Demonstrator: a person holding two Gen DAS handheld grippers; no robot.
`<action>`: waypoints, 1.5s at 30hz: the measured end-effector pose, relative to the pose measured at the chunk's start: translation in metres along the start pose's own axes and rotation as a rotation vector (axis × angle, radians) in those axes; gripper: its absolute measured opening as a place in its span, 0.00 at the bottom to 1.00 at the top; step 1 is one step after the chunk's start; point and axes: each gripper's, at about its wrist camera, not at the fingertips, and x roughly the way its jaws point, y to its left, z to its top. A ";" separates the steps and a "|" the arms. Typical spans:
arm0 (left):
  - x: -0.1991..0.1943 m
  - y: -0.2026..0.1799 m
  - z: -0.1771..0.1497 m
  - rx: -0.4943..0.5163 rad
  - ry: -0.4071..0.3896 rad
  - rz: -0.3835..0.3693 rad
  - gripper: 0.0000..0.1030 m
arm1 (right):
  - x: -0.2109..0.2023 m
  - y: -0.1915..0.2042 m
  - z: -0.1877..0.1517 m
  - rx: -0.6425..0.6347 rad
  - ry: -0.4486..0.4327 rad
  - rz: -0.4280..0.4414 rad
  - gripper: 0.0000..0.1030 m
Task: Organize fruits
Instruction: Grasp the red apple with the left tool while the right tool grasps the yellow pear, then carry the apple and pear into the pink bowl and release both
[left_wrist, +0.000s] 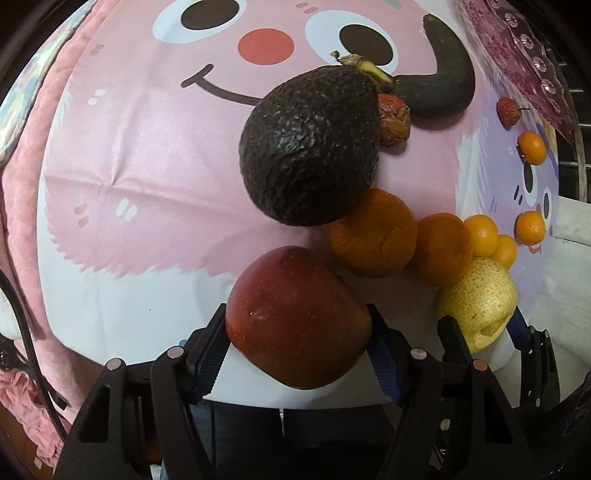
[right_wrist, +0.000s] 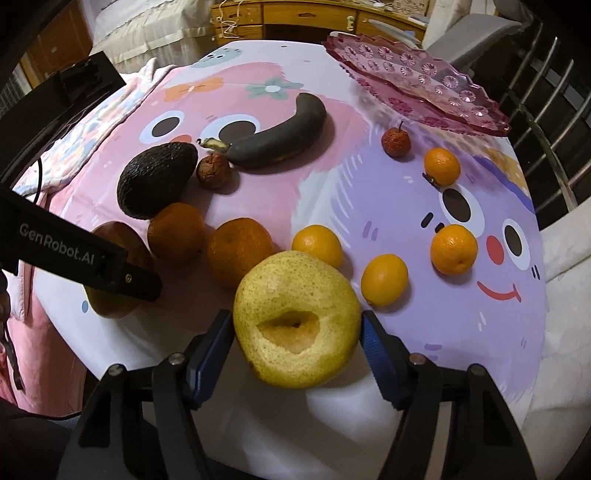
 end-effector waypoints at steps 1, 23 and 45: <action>-0.002 0.001 -0.002 -0.004 -0.002 0.002 0.65 | 0.000 -0.002 0.000 0.003 0.008 0.016 0.67; -0.136 -0.063 0.015 0.037 -0.205 -0.014 0.65 | -0.086 -0.061 0.058 -0.016 -0.216 0.121 0.67; -0.188 -0.186 0.114 0.162 -0.392 -0.062 0.65 | -0.081 -0.176 0.145 0.124 -0.348 0.145 0.67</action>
